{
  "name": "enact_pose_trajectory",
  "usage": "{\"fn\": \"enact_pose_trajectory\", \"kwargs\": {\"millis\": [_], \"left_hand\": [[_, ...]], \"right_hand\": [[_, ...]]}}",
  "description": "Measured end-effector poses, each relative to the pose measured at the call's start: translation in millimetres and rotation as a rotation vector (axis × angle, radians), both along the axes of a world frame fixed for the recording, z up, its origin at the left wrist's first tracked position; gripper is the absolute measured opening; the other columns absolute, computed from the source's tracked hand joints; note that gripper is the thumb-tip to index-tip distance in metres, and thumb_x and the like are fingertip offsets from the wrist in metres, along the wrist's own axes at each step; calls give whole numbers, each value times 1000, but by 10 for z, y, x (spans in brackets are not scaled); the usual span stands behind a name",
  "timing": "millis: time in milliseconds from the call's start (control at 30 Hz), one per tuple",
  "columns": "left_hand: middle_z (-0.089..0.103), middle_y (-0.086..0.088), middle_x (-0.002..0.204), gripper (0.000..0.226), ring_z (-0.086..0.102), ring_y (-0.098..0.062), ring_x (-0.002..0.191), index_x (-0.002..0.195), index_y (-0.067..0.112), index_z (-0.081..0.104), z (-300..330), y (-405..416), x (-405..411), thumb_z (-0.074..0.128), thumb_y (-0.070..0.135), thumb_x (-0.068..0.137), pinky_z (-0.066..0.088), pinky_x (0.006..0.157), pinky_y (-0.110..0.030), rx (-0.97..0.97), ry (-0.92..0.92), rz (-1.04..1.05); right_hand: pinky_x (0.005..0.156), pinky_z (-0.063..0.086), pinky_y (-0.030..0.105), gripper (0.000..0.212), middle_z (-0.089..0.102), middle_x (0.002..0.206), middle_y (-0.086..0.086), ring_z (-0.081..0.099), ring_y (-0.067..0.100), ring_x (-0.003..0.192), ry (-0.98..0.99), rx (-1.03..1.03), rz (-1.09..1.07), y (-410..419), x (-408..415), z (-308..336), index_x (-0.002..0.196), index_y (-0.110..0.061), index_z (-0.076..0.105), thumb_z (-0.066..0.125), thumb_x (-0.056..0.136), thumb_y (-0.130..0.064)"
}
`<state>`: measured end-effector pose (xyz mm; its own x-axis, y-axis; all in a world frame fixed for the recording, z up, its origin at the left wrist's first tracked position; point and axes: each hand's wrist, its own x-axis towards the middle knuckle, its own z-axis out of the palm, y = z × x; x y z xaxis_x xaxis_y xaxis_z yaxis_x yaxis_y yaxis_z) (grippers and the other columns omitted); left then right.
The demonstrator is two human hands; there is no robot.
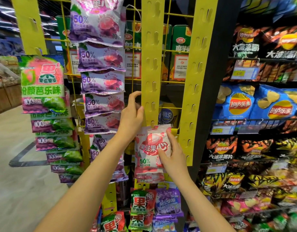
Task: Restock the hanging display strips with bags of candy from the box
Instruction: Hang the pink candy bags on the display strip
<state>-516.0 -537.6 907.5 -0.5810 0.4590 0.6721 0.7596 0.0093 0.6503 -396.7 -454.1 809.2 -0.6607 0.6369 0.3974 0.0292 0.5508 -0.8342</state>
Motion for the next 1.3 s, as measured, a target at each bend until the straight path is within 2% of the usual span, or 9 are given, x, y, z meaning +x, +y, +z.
{"fn": "enact_pose_trajectory", "kwargs": {"millis": [167, 267, 367, 467, 567, 833, 1100, 1167, 1300], "left_hand": [[54, -3, 114, 51, 56, -16, 94, 141, 11, 29, -78, -76, 99, 48, 6, 94, 44, 82, -28, -48, 44, 29], [39, -12, 135, 52, 45, -22, 119, 141, 7, 29, -175, -91, 152, 49, 7, 93, 34, 96, -20, -120, 152, 95], [36, -16, 136, 50, 42, -27, 125, 137, 4, 37, -226, -117, 216, 54, 9, 91, 30, 96, -18, -160, 299, 181], [52, -21, 118, 43, 56, -37, 102, 121, 1, 52, -287, -83, 236, 65, 10, 81, 51, 78, -39, -222, 538, 264], [59, -17, 96, 40, 60, -34, 78, 108, 2, 59, -332, 17, 305, 74, 11, 72, 50, 59, -37, -323, 640, 242], [60, -5, 76, 36, 63, -26, 65, 90, 13, 64, -665, 717, 782, 79, 23, 60, 47, 48, -30, -471, 768, 53], [61, -2, 75, 37, 61, -21, 60, 98, 12, 65, -1126, 1348, 1421, 78, 21, 66, 37, 40, -27, -581, 782, -217], [62, -6, 85, 29, 63, -26, 70, 107, 10, 61, -1248, 1473, 1550, 67, 18, 80, 39, 46, -29, -627, 739, -322], [55, -8, 121, 40, 57, -28, 100, 136, 13, 38, -1488, 1772, 1809, 40, 22, 97, 40, 65, -33, -667, 740, -384]], "right_hand": [[79, 42, 20, 62, 44, 118, -4, 52, 8, 98, -97, 183, -101, -29, 55, -25, 147, -34, 19, 50, 94, -26], [81, 44, 24, 55, 44, 118, -5, 55, 11, 96, -107, 249, -136, -44, 110, 13, 145, -29, 28, 49, 95, -30], [80, 43, 25, 45, 49, 117, -5, 55, 11, 95, -59, 346, -208, 5, 225, 157, 135, -24, 42, 54, 92, -27], [76, 45, 31, 35, 54, 111, 1, 56, 18, 97, -4, 446, -329, 177, 384, 289, 124, -18, 53, 58, 89, -20], [74, 45, 34, 31, 57, 110, 6, 55, 24, 102, -62, 516, -444, 430, 567, 328, 118, -14, 58, 61, 87, -19], [81, 45, 34, 41, 48, 122, 8, 45, 27, 114, -694, 598, -618, 1012, 1190, 111, 130, -14, 43, 48, 94, -34], [79, 48, 35, 41, 53, 117, 7, 52, 27, 109, -987, 569, -671, 1377, 1890, -389, 128, -15, 45, 52, 93, -34], [72, 51, 38, 38, 57, 105, 9, 57, 29, 98, -989, 554, -706, 1466, 2067, -487, 117, -12, 54, 63, 86, -32], [91, 44, 38, 45, 46, 130, 9, 45, 28, 121, -1093, 400, -700, 1699, 2437, -718, 135, -15, 38, 46, 95, -33]]}}
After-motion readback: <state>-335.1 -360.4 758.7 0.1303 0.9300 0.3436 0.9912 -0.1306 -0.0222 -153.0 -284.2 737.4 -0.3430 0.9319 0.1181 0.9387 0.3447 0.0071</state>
